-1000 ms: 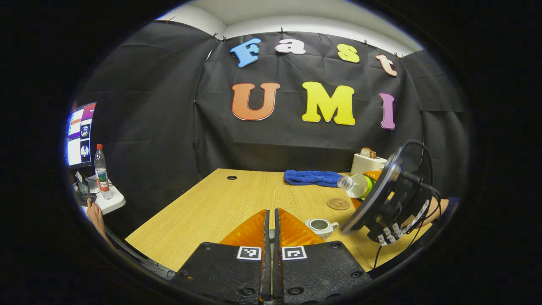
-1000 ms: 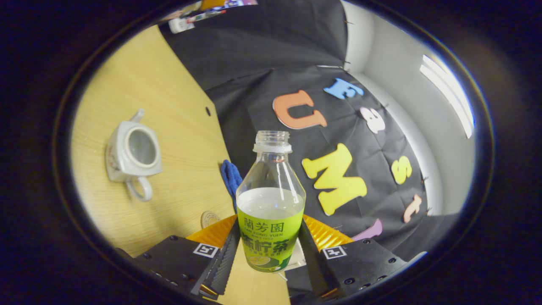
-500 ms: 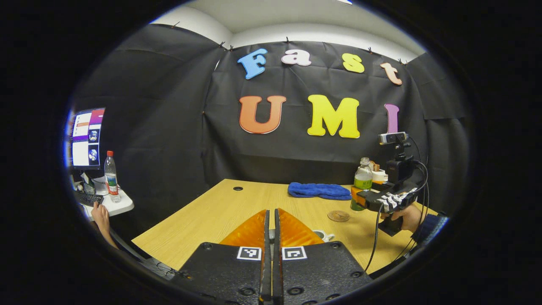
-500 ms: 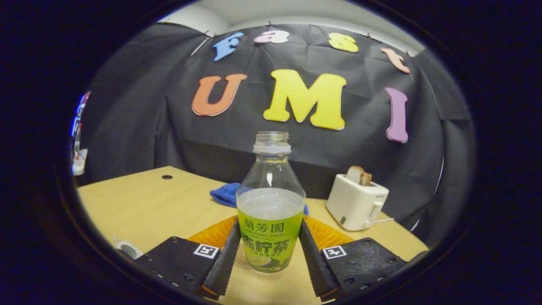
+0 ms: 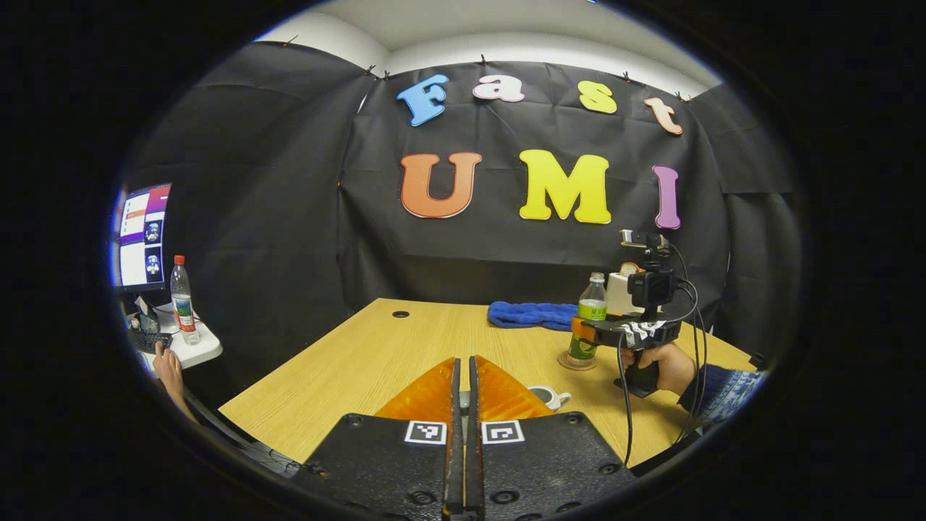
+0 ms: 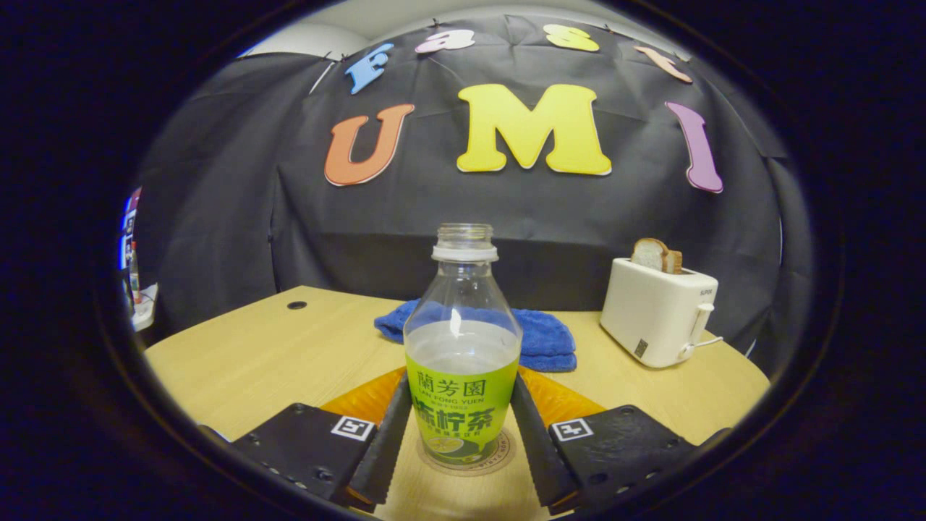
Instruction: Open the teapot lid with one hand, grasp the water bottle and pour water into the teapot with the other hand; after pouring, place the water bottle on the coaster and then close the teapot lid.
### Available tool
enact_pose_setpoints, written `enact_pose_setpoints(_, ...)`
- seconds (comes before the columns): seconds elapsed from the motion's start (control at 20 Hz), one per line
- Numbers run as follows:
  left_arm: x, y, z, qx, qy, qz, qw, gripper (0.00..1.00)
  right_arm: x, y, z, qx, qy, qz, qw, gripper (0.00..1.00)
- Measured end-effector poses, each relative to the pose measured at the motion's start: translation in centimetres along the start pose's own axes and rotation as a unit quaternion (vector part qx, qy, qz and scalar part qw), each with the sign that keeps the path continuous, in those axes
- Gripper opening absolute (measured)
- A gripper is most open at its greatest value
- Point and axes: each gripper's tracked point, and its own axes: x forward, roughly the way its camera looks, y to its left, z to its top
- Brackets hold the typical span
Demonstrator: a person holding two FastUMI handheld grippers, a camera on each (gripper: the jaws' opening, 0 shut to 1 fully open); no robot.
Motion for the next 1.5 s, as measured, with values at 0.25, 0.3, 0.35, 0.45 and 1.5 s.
enact_pose_setpoints(0.25,0.7,-0.3,-1.1,0.002,0.016,-0.002,1.0,0.04,-0.7,0.6,0.3,-0.012,-0.007,0.01,1.0,0.89)
enact_pose_setpoints(0.3,0.7,-0.6,-1.2,0.002,0.018,-0.004,1.0,0.04,-1.2,0.4,0.7,-0.012,-0.013,0.009,1.0,0.99)
enact_pose_setpoints(0.35,0.8,-0.7,-1.2,0.002,0.018,-0.005,1.0,0.04,-1.7,0.2,1.2,-0.009,-0.02,0.007,1.0,0.98)
enact_pose_setpoints(0.45,0.7,-1.0,-1.1,0.007,0.015,-0.007,1.0,0.04,-3.2,0.1,2.1,0.001,-0.031,0.015,0.999,0.99)
enact_pose_setpoints(1.5,6.3,-8.2,-1.4,0.012,-0.03,-0.023,0.999,0.04,-22.0,-14.7,-2.1,-0.01,-0.097,-0.033,0.995,0.98)
